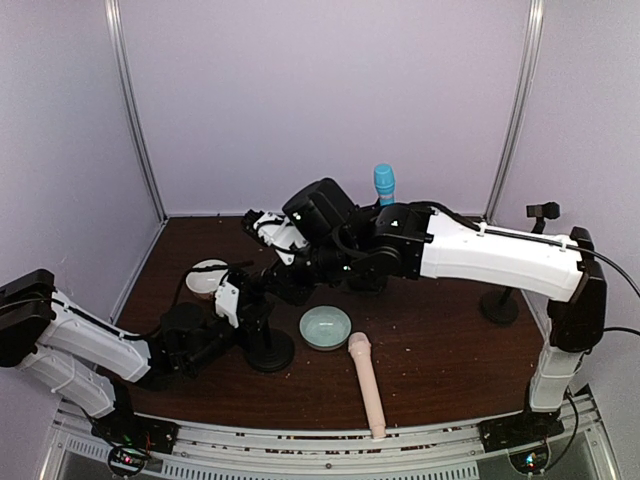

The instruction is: Attach the microphones to the stand

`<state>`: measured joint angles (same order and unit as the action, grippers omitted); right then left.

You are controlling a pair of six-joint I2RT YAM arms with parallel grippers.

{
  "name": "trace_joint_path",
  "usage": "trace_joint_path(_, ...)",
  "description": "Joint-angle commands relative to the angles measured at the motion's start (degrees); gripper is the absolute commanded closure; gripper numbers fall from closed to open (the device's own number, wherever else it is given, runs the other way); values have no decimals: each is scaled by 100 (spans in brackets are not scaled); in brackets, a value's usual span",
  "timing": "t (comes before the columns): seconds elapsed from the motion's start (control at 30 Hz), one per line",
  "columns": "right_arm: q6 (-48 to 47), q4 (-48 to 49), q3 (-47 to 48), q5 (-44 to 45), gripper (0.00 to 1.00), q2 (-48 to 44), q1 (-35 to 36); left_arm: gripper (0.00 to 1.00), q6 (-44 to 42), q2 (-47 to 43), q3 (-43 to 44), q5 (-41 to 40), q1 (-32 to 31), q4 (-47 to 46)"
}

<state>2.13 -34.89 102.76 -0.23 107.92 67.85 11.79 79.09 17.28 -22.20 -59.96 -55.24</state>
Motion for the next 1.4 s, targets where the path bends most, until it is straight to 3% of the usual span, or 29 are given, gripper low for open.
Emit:
trace_joint_path(0.0,-119,-1151,-564,-144,100,1064,83,100,-703,146,487,792,-238,-248)
trace_joint_path(0.4,-156,-1163,-570,111,100,1036,86,100,-671,184,470,732,-235,-271)
trace_joint_path(0.7,41,-1070,-637,299,98,465,83,100,-688,56,344,422,-235,-304)
trace_joint_path(0.83,191,-1045,-653,563,65,131,82,100,-692,37,284,359,-235,-307)
trace_joint_path(0.97,285,-923,-676,713,45,-326,79,100,-674,6,188,262,-235,-385)
trace_joint_path(1.07,302,-985,-558,803,10,-617,83,100,-619,-60,103,34,-235,-387)
trace_joint_path(1.17,369,-1150,-380,956,0,-956,72,100,-662,-245,7,-117,-240,-337)
trace_joint_path(1.23,400,-1075,-515,1013,0,-1306,62,100,-740,-468,-31,-224,-235,-172)
trace_joint_path(1.37,452,-53,-1834,1221,0,-2207,-13,100,-924,-1053,-67,-425,-99,45)
